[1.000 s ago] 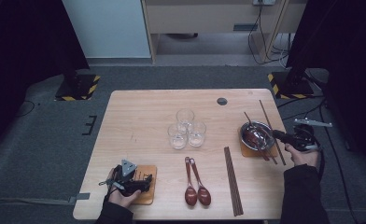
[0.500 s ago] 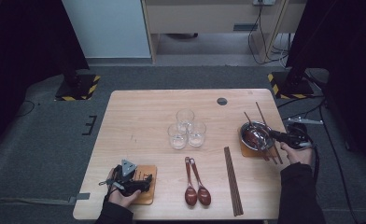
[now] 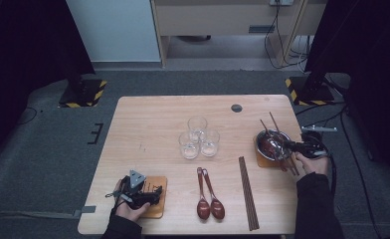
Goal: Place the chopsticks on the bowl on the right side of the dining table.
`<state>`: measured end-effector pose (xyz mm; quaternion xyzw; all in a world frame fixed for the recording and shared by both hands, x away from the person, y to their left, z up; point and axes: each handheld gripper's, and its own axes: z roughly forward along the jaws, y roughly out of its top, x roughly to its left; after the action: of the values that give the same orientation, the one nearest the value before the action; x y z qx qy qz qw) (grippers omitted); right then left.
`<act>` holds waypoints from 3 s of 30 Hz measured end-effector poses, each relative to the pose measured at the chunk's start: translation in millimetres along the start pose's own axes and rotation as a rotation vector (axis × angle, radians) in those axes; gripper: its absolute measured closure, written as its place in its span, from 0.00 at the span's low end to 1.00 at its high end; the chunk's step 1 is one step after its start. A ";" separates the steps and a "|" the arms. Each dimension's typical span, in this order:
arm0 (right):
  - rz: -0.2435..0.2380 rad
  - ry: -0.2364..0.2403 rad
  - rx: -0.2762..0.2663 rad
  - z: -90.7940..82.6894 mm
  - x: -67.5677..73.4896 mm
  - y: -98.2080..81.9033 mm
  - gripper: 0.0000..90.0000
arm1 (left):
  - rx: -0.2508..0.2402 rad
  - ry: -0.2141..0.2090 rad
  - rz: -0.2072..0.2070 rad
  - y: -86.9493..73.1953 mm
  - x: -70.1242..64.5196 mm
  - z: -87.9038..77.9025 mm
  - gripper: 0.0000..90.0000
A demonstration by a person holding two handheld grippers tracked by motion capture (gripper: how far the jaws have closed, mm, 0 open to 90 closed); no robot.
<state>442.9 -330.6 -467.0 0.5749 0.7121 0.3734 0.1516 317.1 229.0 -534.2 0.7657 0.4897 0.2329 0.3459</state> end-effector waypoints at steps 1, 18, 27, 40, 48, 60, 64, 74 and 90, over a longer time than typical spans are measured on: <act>0.004 0.004 0.002 0.6 0.5 -0.1 0.94 | 0.000 0.000 0.000 0.0 0.0 0.0 0.01; -0.010 -0.001 0.051 13.2 3.9 -1.6 0.94 | 0.000 0.000 0.000 0.0 0.0 0.0 0.01; -0.011 0.001 0.053 14.5 3.3 -1.7 0.94 | 0.000 0.000 0.000 0.0 0.0 0.0 0.01; -0.007 0.006 0.025 7.9 2.1 -1.2 0.88 | 0.000 0.000 0.000 0.0 0.0 0.0 0.01; -0.042 0.012 -0.005 0.6 6.9 -0.7 0.80 | 0.000 0.000 0.000 0.0 0.0 0.0 0.01; -0.085 0.008 -0.020 -1.9 6.6 -5.3 0.67 | 0.000 0.000 0.000 0.0 0.0 0.0 0.01; -0.092 0.007 -0.022 -3.7 4.8 -8.4 0.66 | 0.000 0.000 0.000 0.0 0.0 0.0 0.01; -0.109 0.019 0.003 -1.7 9.2 -13.6 0.65 | 0.000 0.000 0.000 0.0 0.0 0.0 0.01; -0.112 0.015 0.048 2.8 4.2 -17.7 0.81 | 0.000 0.000 0.000 0.0 0.0 0.0 0.01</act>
<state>431.0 -326.7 -480.5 0.5347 0.7531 0.3516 0.1530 317.1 229.0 -534.2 0.7657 0.4896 0.2331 0.3459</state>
